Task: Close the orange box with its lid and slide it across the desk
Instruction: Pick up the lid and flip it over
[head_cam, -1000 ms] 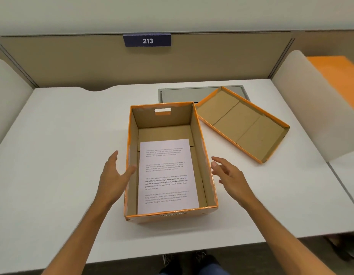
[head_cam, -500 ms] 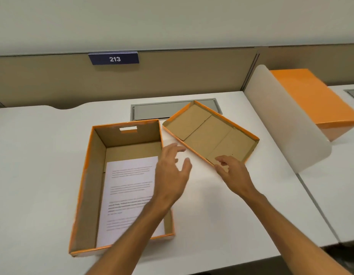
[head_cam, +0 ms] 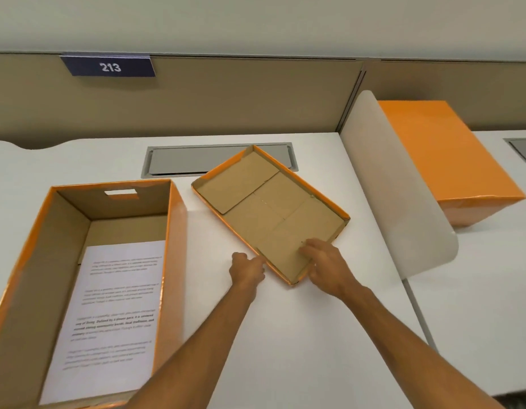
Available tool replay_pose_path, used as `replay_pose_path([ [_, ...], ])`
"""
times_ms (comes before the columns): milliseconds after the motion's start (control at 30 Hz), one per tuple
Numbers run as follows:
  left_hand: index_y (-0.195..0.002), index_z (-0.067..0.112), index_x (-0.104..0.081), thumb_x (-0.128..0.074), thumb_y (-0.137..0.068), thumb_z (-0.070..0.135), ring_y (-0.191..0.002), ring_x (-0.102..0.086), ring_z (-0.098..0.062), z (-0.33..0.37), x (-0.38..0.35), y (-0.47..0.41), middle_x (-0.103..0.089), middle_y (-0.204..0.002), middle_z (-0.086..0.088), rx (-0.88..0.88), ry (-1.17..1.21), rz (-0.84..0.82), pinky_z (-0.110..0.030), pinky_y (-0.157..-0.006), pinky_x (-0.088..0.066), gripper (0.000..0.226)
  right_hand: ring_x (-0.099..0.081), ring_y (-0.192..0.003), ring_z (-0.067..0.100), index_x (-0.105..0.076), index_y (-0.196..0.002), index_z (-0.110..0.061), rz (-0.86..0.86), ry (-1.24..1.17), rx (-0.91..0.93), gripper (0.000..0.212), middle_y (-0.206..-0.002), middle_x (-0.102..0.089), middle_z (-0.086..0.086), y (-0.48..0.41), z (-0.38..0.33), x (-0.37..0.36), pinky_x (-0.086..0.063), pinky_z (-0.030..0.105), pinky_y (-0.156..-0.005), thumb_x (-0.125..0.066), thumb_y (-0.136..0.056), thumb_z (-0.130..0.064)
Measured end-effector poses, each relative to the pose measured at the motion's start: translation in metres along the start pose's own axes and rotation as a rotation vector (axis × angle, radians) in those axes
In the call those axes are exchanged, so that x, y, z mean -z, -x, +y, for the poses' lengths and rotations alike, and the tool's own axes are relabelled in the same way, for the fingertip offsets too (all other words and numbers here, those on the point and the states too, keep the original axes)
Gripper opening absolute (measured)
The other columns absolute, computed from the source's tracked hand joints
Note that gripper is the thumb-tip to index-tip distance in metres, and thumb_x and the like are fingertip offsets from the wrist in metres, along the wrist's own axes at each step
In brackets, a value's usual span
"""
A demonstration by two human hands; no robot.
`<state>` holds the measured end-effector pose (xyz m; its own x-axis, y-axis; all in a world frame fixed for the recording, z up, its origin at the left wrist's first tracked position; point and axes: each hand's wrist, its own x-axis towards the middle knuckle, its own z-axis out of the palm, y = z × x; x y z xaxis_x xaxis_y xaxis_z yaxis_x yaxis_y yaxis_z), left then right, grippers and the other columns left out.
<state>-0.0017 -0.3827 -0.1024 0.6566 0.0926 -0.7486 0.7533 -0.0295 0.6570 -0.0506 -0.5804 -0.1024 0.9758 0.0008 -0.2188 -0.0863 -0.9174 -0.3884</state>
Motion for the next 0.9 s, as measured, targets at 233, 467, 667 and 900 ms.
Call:
replay_pose_path([
  [233, -0.08, 0.004, -0.064, -0.066, -0.078, -0.004, -0.086, -0.072, -0.036, 0.004, -0.021, -0.012, -0.072, -0.106, -0.023, 0.004, 0.043, 0.099, -0.047, -0.076, -0.064, 0.009, -0.043, -0.144, 0.031, -0.061, -0.136, -0.015, 0.026, 0.213, 0.175, 0.054, -0.149, -0.052, 0.016, 0.008, 0.009, -0.016, -0.02, 0.058, -0.121, -0.066, -0.082, -0.009],
  [467, -0.103, 0.004, -0.064, -0.066, -0.081, -0.002, -0.07, -0.068, -0.025, 0.035, -0.017, 0.004, -0.072, -0.086, -0.014, -0.075, 0.212, -0.151, -0.028, -0.057, -0.06, 0.023, -0.066, -0.118, 0.036, -0.068, -0.125, -0.008, 0.331, 0.364, 0.354, 0.057, -0.124, -0.069, 0.016, 0.001, 0.002, -0.005, -0.049, 0.064, -0.095, -0.085, -0.071, -0.007],
  [667, -0.105, 0.013, -0.057, -0.075, -0.088, 0.015, -0.103, -0.07, -0.028, 0.086, -0.017, 0.029, -0.07, -0.112, -0.013, -0.264, 0.236, -0.272, -0.041, -0.086, -0.061, 0.025, -0.07, -0.101, 0.034, -0.073, -0.118, -0.003, 0.58, 0.005, 0.362, 0.044, -0.112, -0.075, 0.016, -0.015, -0.025, 0.027, -0.06, 0.044, -0.083, -0.084, -0.076, 0.0],
  [900, -0.127, 0.017, -0.062, -0.072, -0.087, 0.047, -0.125, -0.058, -0.021, 0.119, -0.008, 0.047, -0.065, -0.129, -0.002, -0.45, 0.122, -0.361, -0.042, -0.102, -0.052, 0.052, -0.053, -0.055, 0.012, -0.062, -0.073, -0.02, 0.731, -0.656, -0.045, 0.022, -0.059, -0.057, -0.014, -0.018, -0.056, 0.078, -0.043, 0.018, -0.055, -0.079, -0.084, -0.01],
])
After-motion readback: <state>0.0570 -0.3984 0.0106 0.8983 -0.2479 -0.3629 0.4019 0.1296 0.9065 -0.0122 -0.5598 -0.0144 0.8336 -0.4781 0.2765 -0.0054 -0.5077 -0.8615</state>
